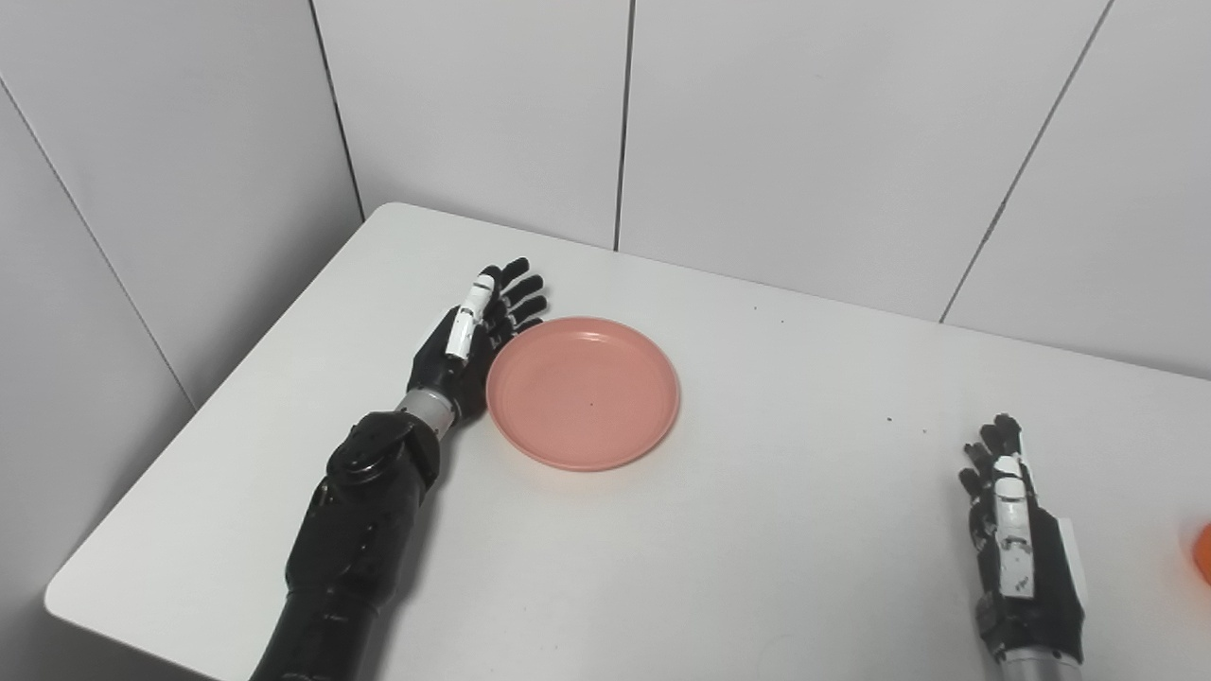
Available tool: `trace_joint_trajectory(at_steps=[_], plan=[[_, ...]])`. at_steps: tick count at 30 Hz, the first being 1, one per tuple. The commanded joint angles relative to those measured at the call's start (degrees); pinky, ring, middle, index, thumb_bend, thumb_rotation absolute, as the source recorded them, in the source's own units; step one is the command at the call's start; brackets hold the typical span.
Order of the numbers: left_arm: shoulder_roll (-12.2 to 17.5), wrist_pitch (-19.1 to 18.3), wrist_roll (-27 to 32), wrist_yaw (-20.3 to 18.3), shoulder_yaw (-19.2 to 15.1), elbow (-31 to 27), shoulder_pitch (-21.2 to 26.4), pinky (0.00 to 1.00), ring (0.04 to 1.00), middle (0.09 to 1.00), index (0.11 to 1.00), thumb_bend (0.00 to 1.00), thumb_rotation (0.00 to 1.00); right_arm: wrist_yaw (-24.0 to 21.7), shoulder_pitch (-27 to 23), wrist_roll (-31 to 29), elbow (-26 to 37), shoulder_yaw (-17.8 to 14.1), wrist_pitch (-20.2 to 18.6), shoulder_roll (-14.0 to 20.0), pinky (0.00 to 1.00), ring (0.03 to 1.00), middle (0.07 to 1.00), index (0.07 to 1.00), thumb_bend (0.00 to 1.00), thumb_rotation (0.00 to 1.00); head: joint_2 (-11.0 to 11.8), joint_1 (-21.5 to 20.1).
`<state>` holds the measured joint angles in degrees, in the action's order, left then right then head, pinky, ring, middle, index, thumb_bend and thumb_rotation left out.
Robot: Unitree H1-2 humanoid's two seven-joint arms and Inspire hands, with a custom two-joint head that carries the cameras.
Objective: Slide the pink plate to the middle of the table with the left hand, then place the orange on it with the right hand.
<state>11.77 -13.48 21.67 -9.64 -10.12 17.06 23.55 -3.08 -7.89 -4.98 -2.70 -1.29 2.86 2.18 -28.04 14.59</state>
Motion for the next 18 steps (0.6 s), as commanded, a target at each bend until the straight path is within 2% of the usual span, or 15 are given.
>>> trace_joint_trajectory(at_steps=[1, 9, 18], plan=[[-1.0, -1.5, -0.9, -0.1, 1.2, 0.6, 1.1, 0.9, 0.912, 0.92, 0.903, 0.34, 1.0, 0.3, -0.5, 0.2, 2.2, -0.1, -0.1, -0.2, 1.0, 1.0, 1.0, 1.0, 0.2, 1.0, -0.2, -0.2], [-3.4, -1.7, -1.2, -0.1, 2.4, 1.3, 2.0, 0.9, 0.91, 0.919, 0.905, 0.35, 1.0, 1.8, -0.4, 2.6, 3.5, 0.2, -1.6, -0.6, 1.0, 0.994, 0.994, 0.994, 0.2, 1.0, -0.9, -1.1], [-5.0, -1.8, -1.8, -0.2, 4.1, 1.0, 2.2, 0.89, 0.893, 0.909, 0.894, 0.36, 1.0, 1.9, -0.1, 2.3, 4.6, 0.4, -3.1, -1.0, 1.0, 0.994, 0.997, 0.996, 0.2, 1.0, -1.5, -2.2]])
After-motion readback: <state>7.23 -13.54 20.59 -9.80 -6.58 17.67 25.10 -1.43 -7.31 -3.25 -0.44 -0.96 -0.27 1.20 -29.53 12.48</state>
